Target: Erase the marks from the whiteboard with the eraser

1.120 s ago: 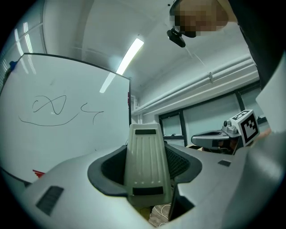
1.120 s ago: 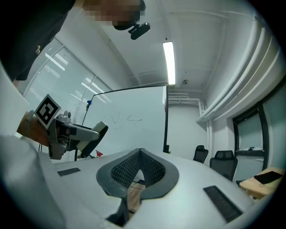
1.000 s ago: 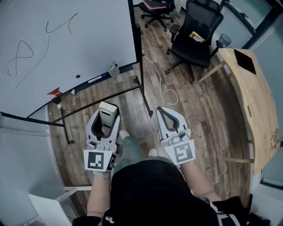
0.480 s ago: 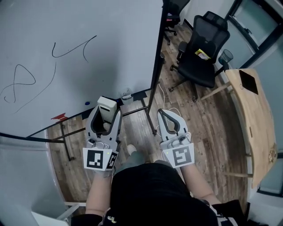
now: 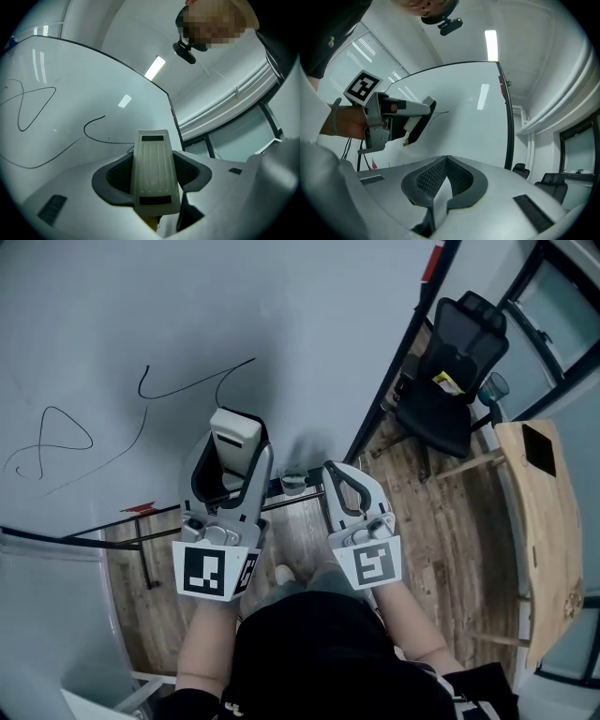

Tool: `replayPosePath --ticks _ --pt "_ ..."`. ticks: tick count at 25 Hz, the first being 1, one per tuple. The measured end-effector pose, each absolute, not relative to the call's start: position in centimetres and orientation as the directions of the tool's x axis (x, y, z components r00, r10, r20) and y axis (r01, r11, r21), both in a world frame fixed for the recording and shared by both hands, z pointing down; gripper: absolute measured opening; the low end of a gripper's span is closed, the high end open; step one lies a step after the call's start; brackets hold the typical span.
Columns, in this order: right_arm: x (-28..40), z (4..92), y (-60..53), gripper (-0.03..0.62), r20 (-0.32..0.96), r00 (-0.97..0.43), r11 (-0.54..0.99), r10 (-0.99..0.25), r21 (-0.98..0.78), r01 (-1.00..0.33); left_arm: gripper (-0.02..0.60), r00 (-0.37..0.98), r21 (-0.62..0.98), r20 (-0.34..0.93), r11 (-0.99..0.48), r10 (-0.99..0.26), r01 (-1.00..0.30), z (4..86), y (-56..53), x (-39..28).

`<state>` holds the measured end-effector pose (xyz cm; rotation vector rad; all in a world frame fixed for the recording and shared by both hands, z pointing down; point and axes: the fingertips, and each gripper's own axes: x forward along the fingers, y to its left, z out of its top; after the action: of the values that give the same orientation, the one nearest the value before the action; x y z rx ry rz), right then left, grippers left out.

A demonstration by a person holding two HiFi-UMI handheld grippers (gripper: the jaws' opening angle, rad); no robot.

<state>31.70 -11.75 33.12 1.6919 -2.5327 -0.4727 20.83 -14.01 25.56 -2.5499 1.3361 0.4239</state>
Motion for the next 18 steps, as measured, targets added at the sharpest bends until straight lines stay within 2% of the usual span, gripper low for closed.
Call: replayPosePath --ticks 7,13,18 --pt "31.5 31.8 -15.1 0.028 -0.140 -0.472 0.424 -0.871 0.274 -0.863 0.262 0.471 -0.132 -0.425 -0.462 -0.773 -0.877 21.3 -16.5 22.1" --pt "32.4 31.6 -17.3 0.028 -0.126 -0.552 0.508 -0.824 0.267 -0.819 0.262 0.387 -0.089 -0.445 -0.390 -0.808 -0.916 18.8 -18.8 24.7" --pt "32.8 32.0 -18.0 0.028 -0.128 -0.617 0.581 -0.776 0.235 -0.779 0.262 0.277 -0.128 -0.469 -0.246 -0.839 -0.961 18.6 -19.6 25.7"
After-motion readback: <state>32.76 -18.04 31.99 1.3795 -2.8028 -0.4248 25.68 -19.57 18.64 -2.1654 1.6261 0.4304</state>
